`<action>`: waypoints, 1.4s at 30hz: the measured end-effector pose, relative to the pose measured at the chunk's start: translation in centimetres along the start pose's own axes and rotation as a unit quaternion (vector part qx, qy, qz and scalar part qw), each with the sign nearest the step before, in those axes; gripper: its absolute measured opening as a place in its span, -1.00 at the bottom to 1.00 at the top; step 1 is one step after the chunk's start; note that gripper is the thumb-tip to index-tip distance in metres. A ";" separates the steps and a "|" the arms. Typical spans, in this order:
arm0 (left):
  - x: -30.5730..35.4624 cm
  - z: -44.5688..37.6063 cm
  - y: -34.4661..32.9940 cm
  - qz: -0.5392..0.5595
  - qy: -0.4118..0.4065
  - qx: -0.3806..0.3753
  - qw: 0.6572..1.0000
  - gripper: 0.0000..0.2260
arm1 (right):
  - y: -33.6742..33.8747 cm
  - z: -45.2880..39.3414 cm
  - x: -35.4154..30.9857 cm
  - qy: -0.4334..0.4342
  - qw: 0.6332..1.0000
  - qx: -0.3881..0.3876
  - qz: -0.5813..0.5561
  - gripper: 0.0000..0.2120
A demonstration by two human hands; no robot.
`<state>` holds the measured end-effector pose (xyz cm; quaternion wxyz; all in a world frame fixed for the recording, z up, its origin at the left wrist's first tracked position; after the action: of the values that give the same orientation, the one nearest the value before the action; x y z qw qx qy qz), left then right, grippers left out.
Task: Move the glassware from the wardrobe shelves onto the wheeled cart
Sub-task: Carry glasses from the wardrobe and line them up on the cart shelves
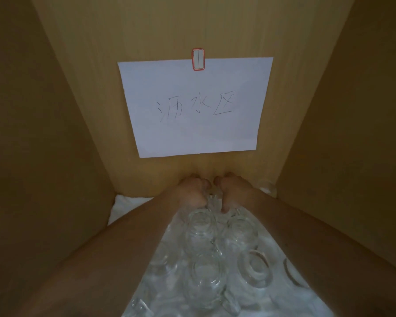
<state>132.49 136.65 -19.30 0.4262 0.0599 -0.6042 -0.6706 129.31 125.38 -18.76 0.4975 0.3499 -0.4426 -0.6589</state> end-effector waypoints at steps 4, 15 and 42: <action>-0.2 -0.6 0.3 0.055 0.019 0.003 0.998 -0.29 | 0.3 0.0 0.3 -0.002 0.999 0.015 -0.033 -0.21; 0.5 1.6 5.1 0.086 0.004 0.112 0.990 -0.31 | 2.4 1.7 0.0 -0.011 0.997 0.032 -0.072 -0.04; 11.8 26.9 11.2 0.292 -0.029 0.490 0.821 -0.46 | 8.5 28.7 3.5 -0.150 0.802 0.345 -0.463 -0.11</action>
<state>114.69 150.53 2.54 0.4988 0.0624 -0.8544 -0.1314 105.43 127.76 -0.44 -0.0938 0.5585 -0.4952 -0.6588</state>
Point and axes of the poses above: each hand's wrist, its own z-axis away from the middle knuckle, its own y-axis out of the back of the hand, x = y × z, the point moved 6 cm from there along -z, towards the middle knuckle, and after that the axes turned 13 degrees about -y, right-handed, at the moved point
